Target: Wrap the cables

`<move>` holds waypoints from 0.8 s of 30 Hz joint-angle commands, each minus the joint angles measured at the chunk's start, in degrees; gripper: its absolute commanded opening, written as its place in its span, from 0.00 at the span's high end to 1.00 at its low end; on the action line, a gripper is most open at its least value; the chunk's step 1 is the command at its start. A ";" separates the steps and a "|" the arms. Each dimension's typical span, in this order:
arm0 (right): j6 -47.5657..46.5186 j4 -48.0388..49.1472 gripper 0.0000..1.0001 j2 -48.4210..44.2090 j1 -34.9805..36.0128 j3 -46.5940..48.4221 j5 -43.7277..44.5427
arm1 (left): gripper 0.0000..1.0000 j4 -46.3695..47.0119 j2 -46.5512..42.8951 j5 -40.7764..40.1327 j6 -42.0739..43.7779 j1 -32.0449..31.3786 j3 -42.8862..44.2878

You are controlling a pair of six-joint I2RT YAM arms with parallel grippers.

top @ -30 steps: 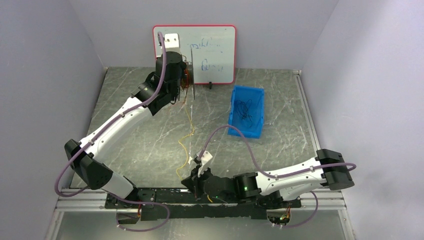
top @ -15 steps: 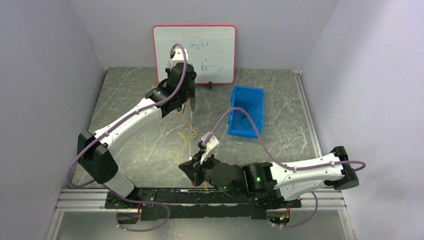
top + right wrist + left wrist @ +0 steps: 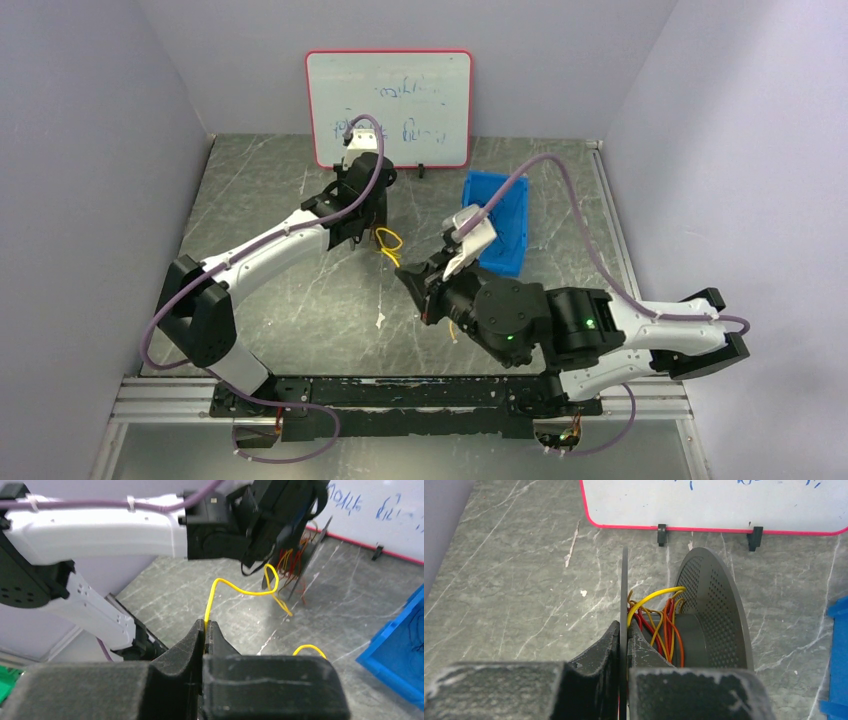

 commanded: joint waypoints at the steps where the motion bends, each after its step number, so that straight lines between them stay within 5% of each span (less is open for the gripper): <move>1: -7.37 -0.73 1.00 -0.28 9.85 5.85 3.56 | 0.93 4.91 -1.56 -2.23 -1.78 -0.32 -0.35; 9: -21.45 6.69 1.00 -1.00 9.87 9.89 14.10 | 0.93 5.99 -4.41 -0.16 -1.32 -2.12 -5.06; 17: -48.74 30.12 1.00 -4.60 9.74 5.65 21.04 | 0.93 4.45 -10.29 2.32 -0.44 -6.17 -9.92; 24: -61.94 42.60 1.00 -6.13 9.60 2.60 21.27 | 0.93 0.47 -17.43 8.61 -0.91 -9.00 -15.35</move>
